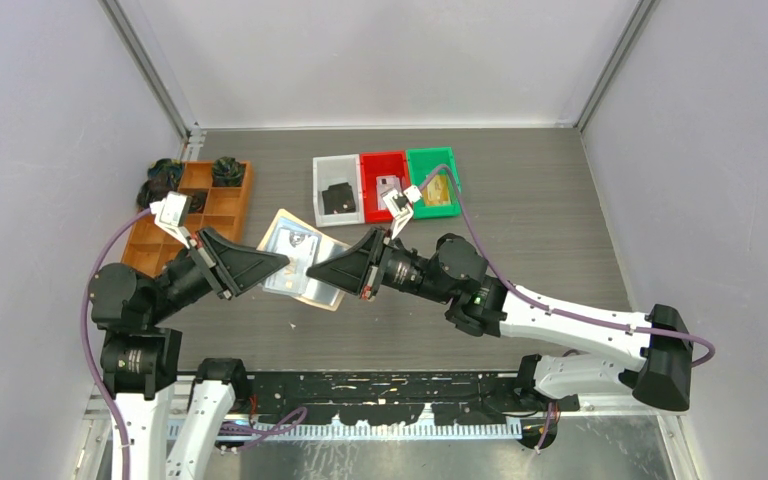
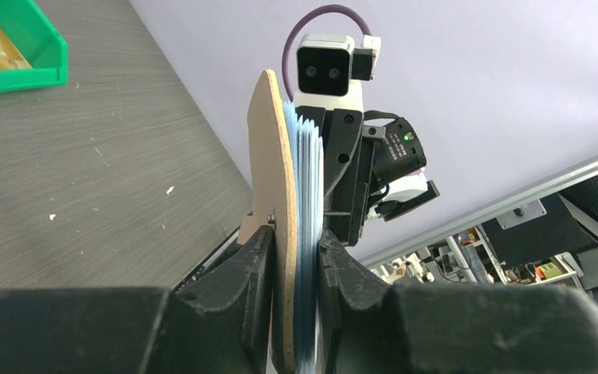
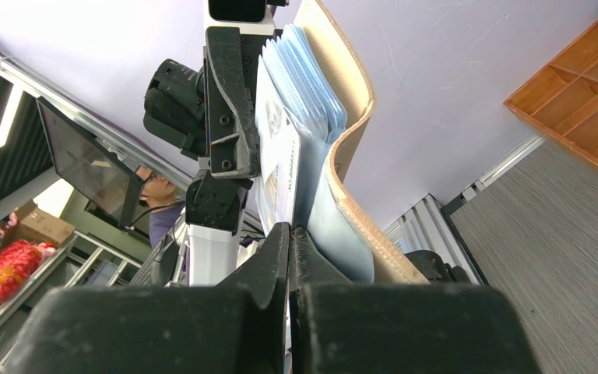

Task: Take the credit cards out of the card holder
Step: Remove the credit card from the card holder.

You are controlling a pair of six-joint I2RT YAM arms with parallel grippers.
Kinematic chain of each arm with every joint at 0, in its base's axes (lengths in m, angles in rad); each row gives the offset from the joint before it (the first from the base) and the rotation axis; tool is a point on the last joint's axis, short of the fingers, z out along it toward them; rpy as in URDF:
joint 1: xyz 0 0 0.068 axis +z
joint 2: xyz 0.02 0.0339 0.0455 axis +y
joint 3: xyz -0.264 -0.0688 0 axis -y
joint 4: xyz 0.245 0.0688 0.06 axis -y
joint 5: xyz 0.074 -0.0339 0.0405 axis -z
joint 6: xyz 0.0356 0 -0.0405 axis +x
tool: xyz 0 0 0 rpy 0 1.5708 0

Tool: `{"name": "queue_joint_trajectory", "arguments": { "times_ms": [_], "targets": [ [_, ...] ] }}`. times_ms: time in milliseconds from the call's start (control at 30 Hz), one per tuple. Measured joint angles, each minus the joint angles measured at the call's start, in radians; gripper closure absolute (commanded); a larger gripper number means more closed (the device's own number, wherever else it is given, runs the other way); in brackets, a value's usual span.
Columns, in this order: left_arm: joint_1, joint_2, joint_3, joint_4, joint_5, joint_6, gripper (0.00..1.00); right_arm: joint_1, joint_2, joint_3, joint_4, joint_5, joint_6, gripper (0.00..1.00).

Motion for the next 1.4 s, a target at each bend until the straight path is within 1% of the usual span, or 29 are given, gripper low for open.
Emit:
{"name": "queue_joint_trajectory", "arguments": {
  "times_ms": [167,367,433,600,633,667,733,767,800,833,900,1133,1233,1400],
  "targets": [
    [0.000,-0.001,0.000,-0.004,-0.003,0.019,0.83,0.000,0.000,0.001,-0.008,0.000,0.000,0.99],
    [0.000,-0.003,0.004,-0.022,-0.006,0.049,0.82,0.000,-0.011,0.001,-0.029,0.002,0.000,0.99],
    [0.000,-0.006,0.006,-0.027,-0.009,0.056,0.84,0.000,-0.014,0.001,-0.037,0.001,0.000,0.99],
    [0.000,-0.008,0.007,-0.035,-0.018,0.066,0.85,-0.001,-0.015,0.002,-0.047,-0.001,0.000,0.99],
    [0.000,-0.008,0.007,-0.036,-0.019,0.068,0.87,-0.002,-0.015,0.003,-0.048,-0.001,0.000,0.97],
    [0.000,-0.008,0.007,-0.037,-0.022,0.071,0.88,-0.002,-0.013,0.005,-0.051,-0.002,0.000,0.92],
    [0.000,-0.008,0.009,-0.039,-0.026,0.076,0.91,-0.002,-0.009,0.011,-0.053,-0.005,0.000,0.69],
    [0.000,-0.009,0.009,-0.039,-0.030,0.079,0.92,-0.004,-0.005,0.013,-0.053,-0.005,0.003,0.61],
    [0.000,-0.010,0.009,-0.039,-0.035,0.083,0.93,-0.005,0.002,0.018,-0.051,-0.009,0.010,0.58],
    [0.000,-0.011,0.009,-0.040,-0.044,0.086,0.94,-0.006,0.008,0.021,-0.042,-0.012,0.016,0.57],
    [0.001,-0.011,0.009,-0.044,-0.057,0.088,0.94,-0.006,0.023,0.031,-0.028,-0.017,0.023,0.60],
    [0.003,-0.017,0.019,-0.045,-0.087,0.092,0.93,-0.008,0.068,0.069,-0.015,-0.023,0.030,0.85],
    [0.003,-0.021,0.026,-0.045,-0.092,0.092,0.89,-0.008,0.069,0.066,0.002,-0.024,0.039,0.92],
    [0.001,-0.021,0.034,-0.048,-0.080,0.084,0.82,-0.005,0.048,0.011,0.082,-0.023,0.054,0.99]
  ]
}}
